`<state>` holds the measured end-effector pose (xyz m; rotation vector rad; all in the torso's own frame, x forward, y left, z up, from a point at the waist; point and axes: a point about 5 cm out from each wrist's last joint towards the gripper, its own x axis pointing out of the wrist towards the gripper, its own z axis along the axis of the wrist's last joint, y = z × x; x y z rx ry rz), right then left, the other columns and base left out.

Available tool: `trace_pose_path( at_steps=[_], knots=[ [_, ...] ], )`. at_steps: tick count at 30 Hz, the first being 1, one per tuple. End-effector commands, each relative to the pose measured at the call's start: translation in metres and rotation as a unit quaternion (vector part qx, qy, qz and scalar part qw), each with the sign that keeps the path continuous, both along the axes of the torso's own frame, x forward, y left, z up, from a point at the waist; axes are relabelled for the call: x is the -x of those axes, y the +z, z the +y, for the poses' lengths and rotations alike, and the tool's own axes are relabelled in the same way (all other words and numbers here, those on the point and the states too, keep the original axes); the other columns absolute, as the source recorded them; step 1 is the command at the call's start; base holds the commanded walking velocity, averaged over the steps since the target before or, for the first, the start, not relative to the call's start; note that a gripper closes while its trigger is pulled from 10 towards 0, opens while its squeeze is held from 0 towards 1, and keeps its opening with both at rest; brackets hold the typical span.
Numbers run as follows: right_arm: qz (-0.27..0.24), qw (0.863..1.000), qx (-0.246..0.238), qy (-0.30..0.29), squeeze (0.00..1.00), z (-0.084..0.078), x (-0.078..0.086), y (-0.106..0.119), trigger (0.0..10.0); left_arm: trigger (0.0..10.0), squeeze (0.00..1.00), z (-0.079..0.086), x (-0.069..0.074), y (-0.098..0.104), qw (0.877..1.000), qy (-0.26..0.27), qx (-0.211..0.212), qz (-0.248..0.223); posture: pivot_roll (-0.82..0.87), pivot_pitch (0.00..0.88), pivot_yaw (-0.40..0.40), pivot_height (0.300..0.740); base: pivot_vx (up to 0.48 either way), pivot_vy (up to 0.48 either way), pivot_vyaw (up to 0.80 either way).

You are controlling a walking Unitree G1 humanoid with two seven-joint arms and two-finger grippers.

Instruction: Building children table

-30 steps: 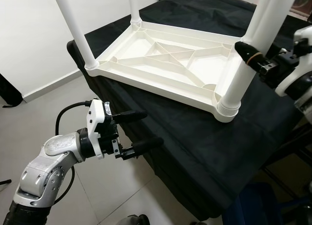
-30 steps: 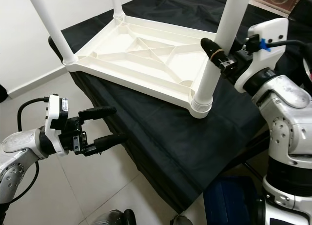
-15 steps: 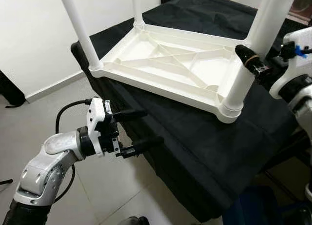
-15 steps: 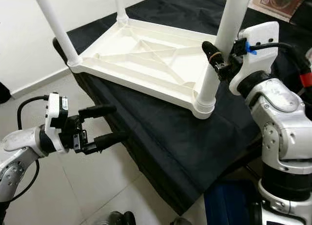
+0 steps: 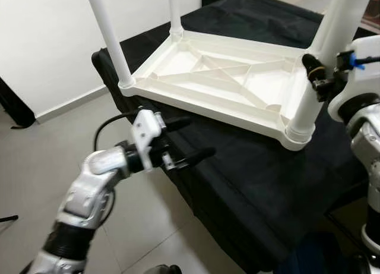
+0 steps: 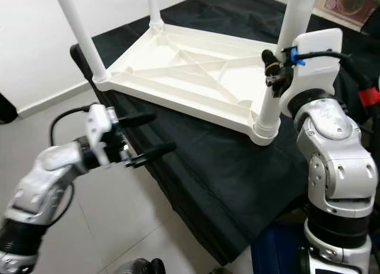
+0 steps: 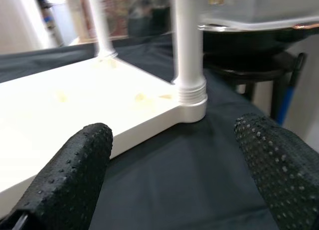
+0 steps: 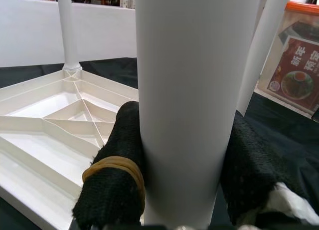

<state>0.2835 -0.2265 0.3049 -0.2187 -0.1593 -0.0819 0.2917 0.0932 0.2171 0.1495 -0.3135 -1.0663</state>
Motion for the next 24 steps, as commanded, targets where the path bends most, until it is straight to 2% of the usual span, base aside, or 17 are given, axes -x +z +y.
trace_pose_path(
  at_steps=[1, 4, 7, 10, 13, 15, 19, 24],
  knots=[
    [0.141, 0.988, -0.024, -0.055, 0.00, -0.016, -0.007, -0.050, 10.0, 10.0, 0.00, -0.004, -0.001, -0.002, 1.000, -0.004, -0.007, -0.003, -0.10, 0.186, 0.084, 0.740, 0.000, 0.000, 0.00],
    [0.146, 0.986, -0.056, -0.064, 0.00, -0.014, -0.007, -0.053, 10.0, 10.0, 0.00, -0.030, -0.011, 0.006, 0.999, -0.031, 0.018, -0.016, -0.11, 0.187, 0.092, 0.740, 0.000, 0.000, 0.00],
    [0.147, 0.985, -0.063, -0.069, 0.00, -0.014, -0.007, -0.054, 10.0, 10.0, 0.00, -0.034, -0.013, 0.008, 0.999, -0.034, 0.023, -0.019, -0.10, 0.187, 0.093, 0.740, 0.000, 0.000, 0.00],
    [0.150, 0.981, -0.097, -0.082, 0.00, -0.015, -0.007, -0.056, 10.0, 10.0, 0.00, -0.045, -0.022, 0.012, 0.998, -0.026, 0.039, -0.034, -0.10, 0.187, 0.097, 0.740, 0.000, 0.000, 0.00],
    [0.147, 0.980, -0.106, -0.085, 0.00, -0.016, -0.007, -0.056, 10.0, 10.0, 0.00, -0.052, -0.027, 0.013, 0.998, -0.021, 0.050, -0.037, -0.11, 0.187, 0.099, 0.740, 0.000, 0.000, 0.00],
    [0.147, 0.980, -0.107, -0.085, 0.00, -0.016, -0.007, -0.056, 10.0, 10.0, 0.00, -0.054, -0.029, 0.011, 0.998, -0.019, 0.050, -0.036, -0.11, 0.187, 0.098, 0.740, 0.000, 0.000, 0.00],
    [0.141, 0.981, -0.109, -0.081, 0.00, -0.014, -0.006, -0.053, 10.0, 10.0, 0.00, -0.073, -0.035, 0.003, 0.998, -0.032, 0.039, -0.030, -0.11, 0.189, 0.105, 0.740, 0.000, 0.000, 0.00],
    [0.137, 0.981, -0.113, -0.075, 0.00, -0.009, -0.005, -0.051, 10.0, 10.0, 0.00, -0.088, -0.043, 0.001, 0.999, -0.040, 0.025, -0.028, -0.13, 0.196, 0.117, 0.740, 0.000, 0.000, 0.00]
  ],
)
